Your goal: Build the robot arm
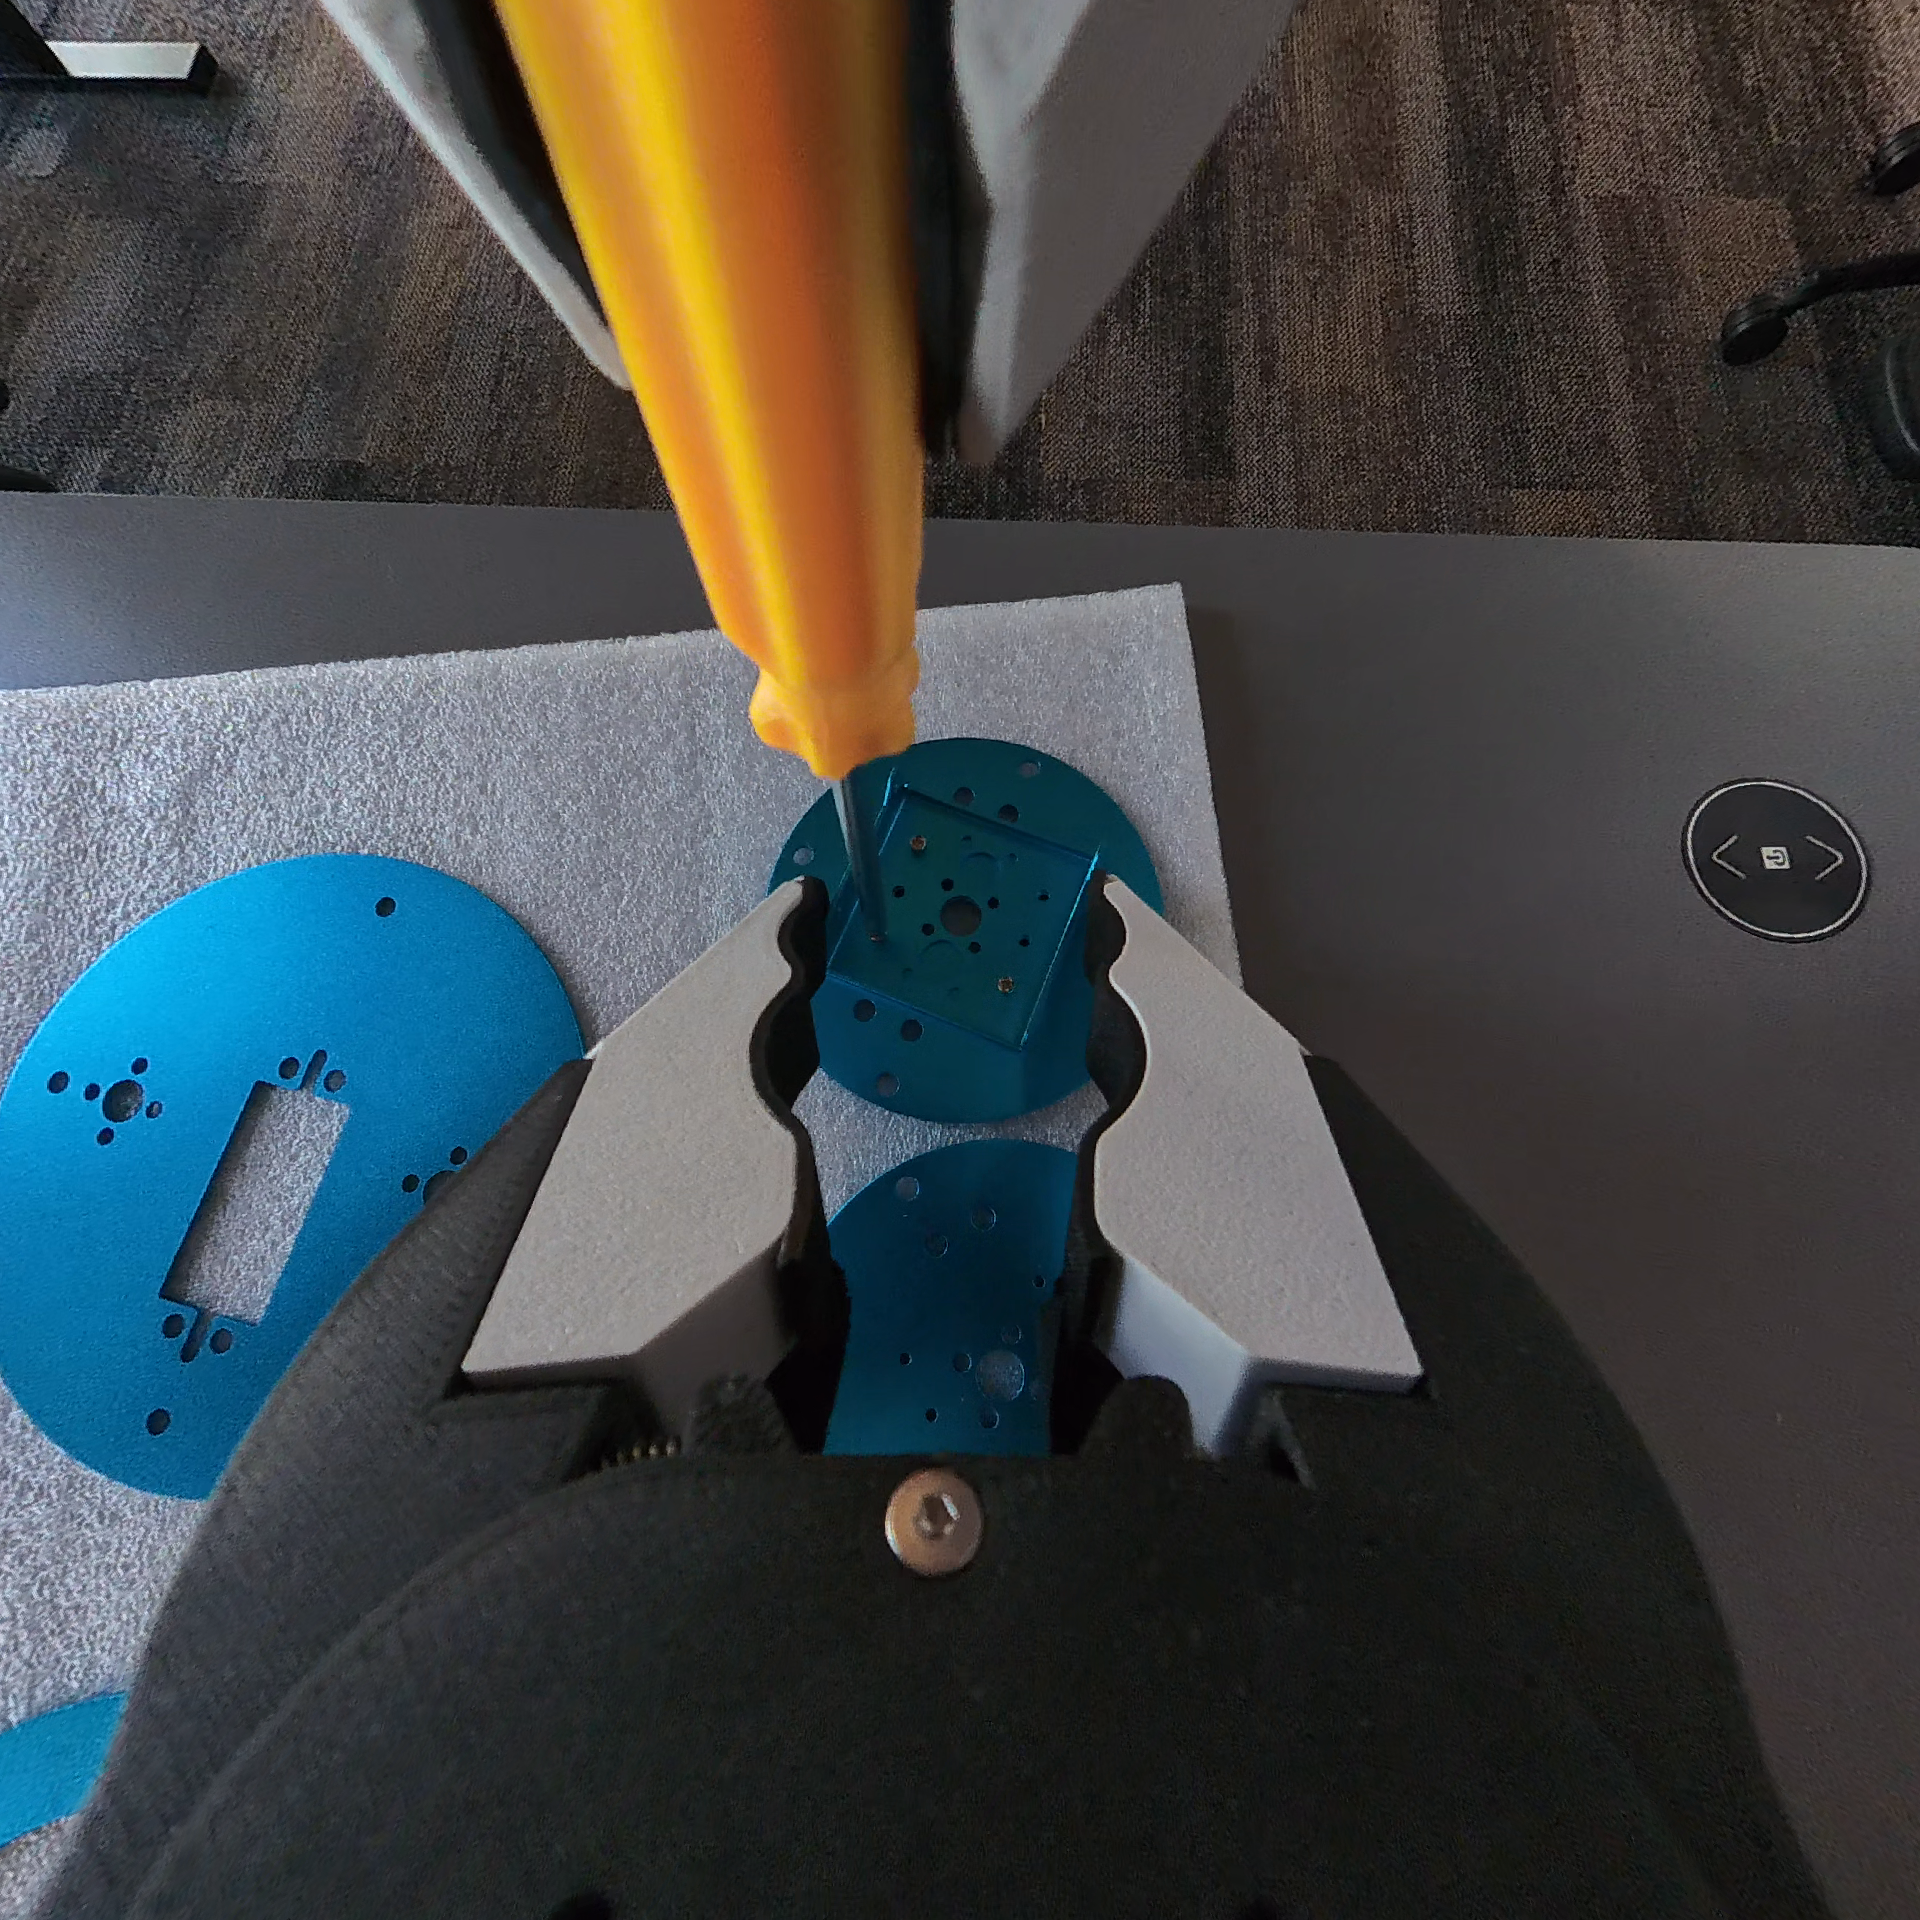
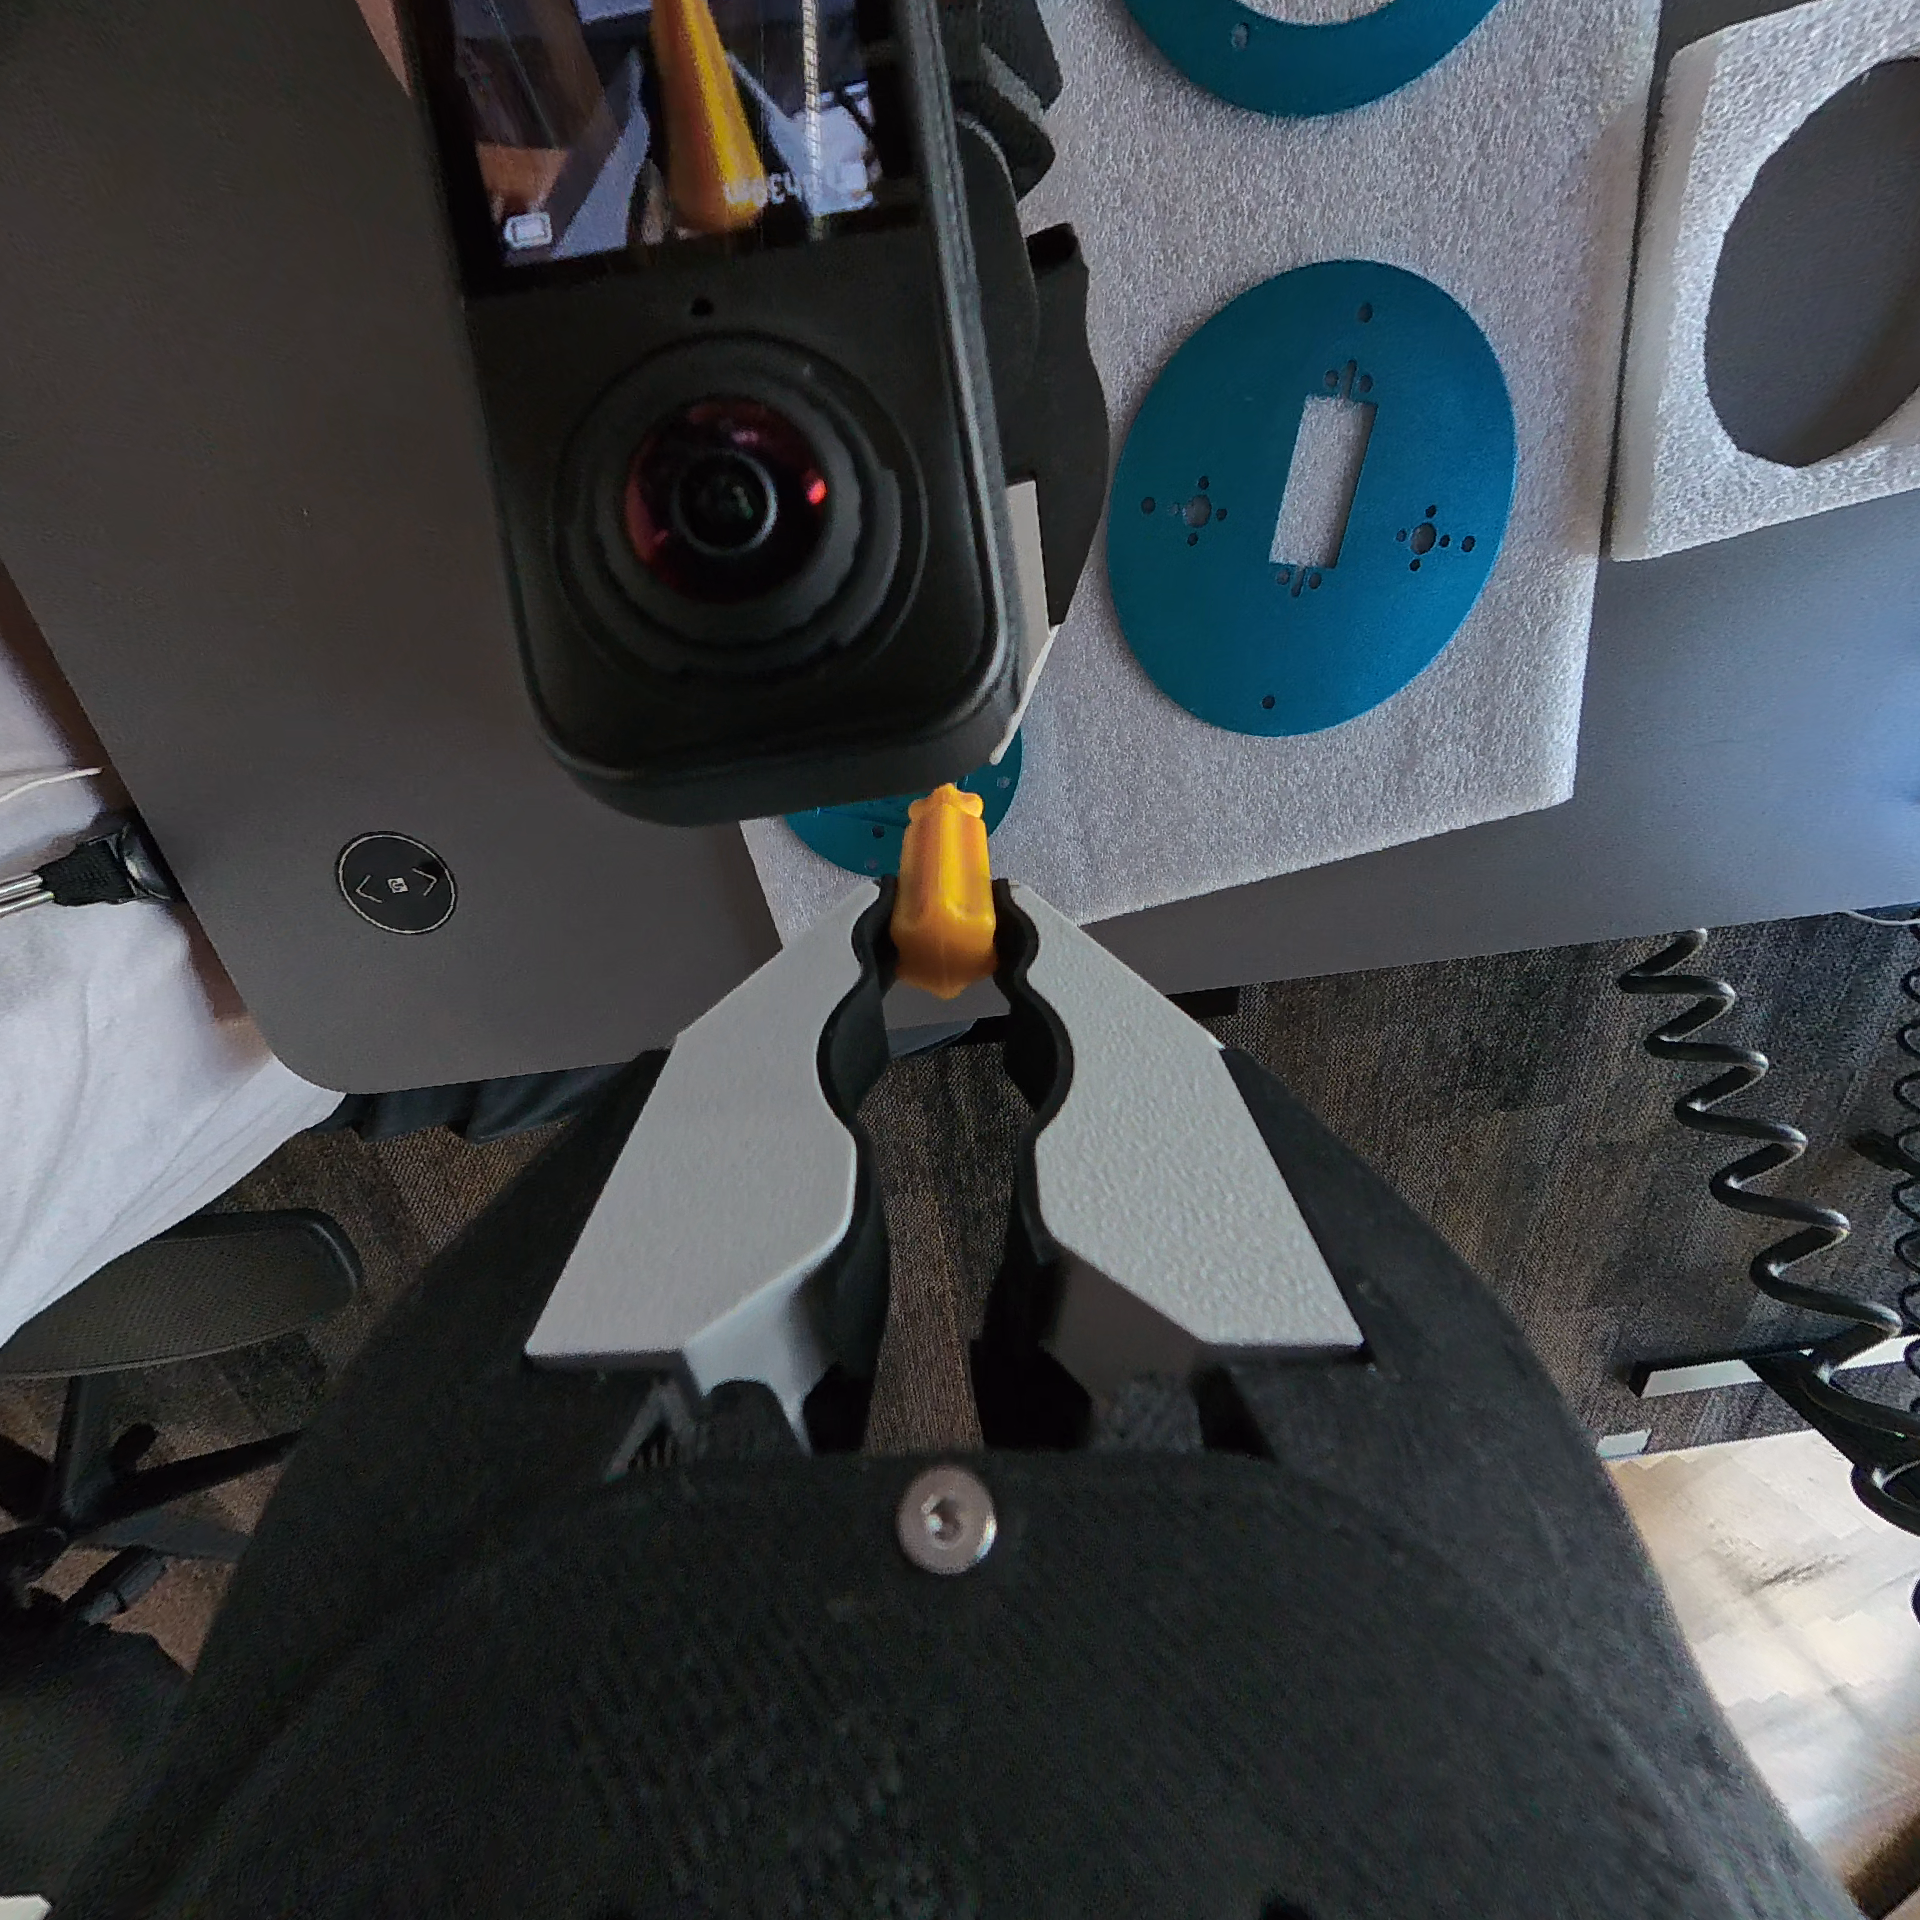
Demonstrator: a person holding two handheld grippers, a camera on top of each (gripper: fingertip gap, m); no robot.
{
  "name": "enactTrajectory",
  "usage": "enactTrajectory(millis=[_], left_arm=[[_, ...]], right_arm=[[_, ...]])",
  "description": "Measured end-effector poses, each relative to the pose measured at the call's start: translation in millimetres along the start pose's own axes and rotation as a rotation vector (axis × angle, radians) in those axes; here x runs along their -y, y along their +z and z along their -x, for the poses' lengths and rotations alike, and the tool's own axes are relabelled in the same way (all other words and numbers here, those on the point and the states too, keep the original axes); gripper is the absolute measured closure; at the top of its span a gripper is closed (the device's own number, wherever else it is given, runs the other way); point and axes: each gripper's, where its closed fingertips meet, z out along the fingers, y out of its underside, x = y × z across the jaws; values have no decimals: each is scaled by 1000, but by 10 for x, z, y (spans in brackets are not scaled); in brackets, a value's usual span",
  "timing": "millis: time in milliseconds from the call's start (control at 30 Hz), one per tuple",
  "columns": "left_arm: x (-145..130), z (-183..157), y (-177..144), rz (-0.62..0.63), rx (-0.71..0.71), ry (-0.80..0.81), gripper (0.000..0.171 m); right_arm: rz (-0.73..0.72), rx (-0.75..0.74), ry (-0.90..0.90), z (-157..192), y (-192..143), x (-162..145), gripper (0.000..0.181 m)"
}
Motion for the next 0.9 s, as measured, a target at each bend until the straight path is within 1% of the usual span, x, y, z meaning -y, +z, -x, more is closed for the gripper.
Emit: enactTrajectory(millis=[700,900], left_arm=[[5,-2,2,-11,-9,0,122],[4,-3,2,-10,-10,2,123]], right_arm=[[14,28,10,-20,-4,-42,165],[0,56,-55,-43,-1,-49,165]])
